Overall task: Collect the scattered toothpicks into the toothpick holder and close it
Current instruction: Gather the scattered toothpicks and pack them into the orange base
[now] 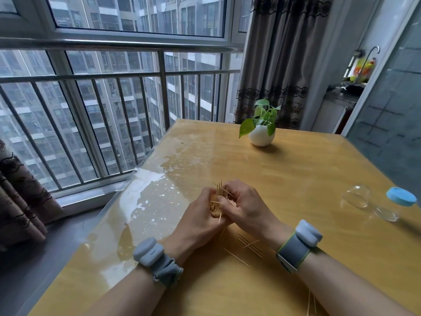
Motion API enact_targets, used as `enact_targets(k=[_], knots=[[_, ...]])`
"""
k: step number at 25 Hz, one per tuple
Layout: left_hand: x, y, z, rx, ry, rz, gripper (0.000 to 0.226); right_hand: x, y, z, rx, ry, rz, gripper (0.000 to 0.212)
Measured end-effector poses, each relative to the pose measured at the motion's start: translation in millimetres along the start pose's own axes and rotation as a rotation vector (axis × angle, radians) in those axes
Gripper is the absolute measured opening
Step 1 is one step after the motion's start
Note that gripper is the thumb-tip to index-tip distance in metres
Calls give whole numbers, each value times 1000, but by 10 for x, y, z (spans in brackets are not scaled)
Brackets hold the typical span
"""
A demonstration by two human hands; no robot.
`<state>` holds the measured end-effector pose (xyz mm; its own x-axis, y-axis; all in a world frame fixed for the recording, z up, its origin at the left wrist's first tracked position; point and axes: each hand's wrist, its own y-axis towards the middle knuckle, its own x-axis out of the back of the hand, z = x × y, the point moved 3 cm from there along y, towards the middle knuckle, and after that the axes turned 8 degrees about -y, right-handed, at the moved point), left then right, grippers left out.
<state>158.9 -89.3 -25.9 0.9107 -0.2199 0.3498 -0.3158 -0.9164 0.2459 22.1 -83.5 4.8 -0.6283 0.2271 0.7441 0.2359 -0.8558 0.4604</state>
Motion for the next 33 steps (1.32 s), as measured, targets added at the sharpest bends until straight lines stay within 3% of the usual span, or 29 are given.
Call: enact_targets(k=[5,9,12,17,20,25,33], knots=[[-34,36,10,-64,-20,-28,37,15,-25,0,-14,11,27,39],[-27,33,14,-72,-18,-66,24,44,-33,19,-19,19,-32,24],[-30,34,-5,-71,4,-75,35,129,-46,39,-48,86,-37,13],[-21,57,27,-71,26,-60,39,340,6,84,-98,45,28,21],[-18,56,40,-77,16,-64,46,443,53,117,-32,-108,129,7],[-17,68,52,-84,12,-74,43,590,169,266,88,-329,322,12],[-29,57,42,-108,26,-75,44,478,453,513,39,-557,535,16]])
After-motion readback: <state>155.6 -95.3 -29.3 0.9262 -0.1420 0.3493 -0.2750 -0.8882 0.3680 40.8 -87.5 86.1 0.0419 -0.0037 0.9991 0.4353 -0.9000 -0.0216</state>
